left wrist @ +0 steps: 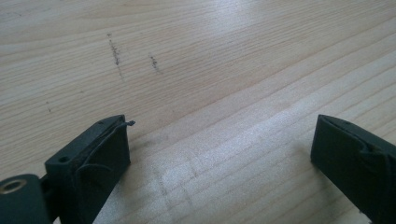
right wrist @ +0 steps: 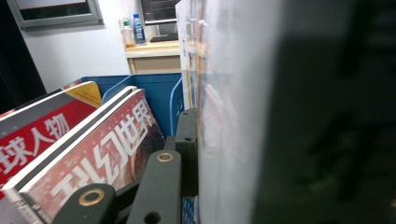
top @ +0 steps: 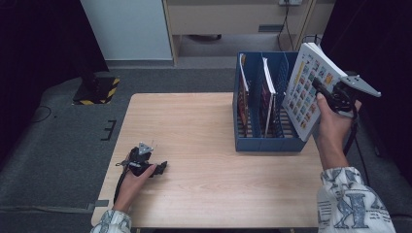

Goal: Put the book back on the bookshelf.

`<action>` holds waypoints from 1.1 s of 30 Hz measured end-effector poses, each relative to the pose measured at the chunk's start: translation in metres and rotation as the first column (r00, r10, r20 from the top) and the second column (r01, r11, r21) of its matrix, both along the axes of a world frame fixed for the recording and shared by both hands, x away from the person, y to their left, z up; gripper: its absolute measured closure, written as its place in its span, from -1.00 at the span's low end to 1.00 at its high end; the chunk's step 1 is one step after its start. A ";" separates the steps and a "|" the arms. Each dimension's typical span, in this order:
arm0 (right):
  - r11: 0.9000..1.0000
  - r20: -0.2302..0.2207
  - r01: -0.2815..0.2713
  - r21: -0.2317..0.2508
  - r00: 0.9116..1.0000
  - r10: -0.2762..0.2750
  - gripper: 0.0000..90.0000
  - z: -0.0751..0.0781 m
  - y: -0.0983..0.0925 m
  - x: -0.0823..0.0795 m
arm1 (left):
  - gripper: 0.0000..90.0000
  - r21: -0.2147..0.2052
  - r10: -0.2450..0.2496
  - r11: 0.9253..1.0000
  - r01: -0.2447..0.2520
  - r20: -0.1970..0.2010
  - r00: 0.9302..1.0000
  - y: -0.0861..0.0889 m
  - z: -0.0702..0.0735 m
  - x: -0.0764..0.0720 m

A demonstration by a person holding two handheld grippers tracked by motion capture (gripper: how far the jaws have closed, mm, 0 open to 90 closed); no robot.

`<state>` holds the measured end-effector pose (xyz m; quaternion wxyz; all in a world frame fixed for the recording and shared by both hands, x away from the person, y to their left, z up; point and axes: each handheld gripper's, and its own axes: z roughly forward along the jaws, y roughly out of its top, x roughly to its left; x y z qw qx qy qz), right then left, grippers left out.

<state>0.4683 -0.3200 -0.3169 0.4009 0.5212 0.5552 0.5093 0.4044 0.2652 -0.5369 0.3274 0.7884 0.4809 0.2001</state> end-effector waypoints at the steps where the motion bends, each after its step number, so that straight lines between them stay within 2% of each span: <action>1: 1.000 -0.002 0.002 -0.003 1.000 -0.002 0.64 -0.001 0.001 0.003 | -0.92 0.000 0.000 1.000 0.000 0.000 1.000 0.000 0.000 0.000; 6: 1.000 -0.004 0.009 0.003 1.000 -0.009 0.64 -0.008 0.005 0.018 | -0.92 0.000 0.000 1.000 0.000 0.000 1.000 0.000 0.000 0.000; 15: 1.000 -0.004 0.012 -0.021 1.000 -0.012 0.64 -0.025 0.014 0.038 | -0.92 0.001 0.000 1.000 0.000 0.000 1.000 0.000 0.000 0.000; 29: 0.999 -0.020 0.025 -0.027 0.999 -0.026 0.64 -0.045 0.025 0.050 | -0.92 0.000 0.000 1.000 0.000 0.000 1.000 0.000 0.000 0.000; 33: 0.999 -0.026 0.026 -0.043 0.999 -0.027 0.64 -0.051 0.027 0.052 | -0.92 0.001 -0.002 1.000 0.002 0.000 1.000 0.000 0.000 0.000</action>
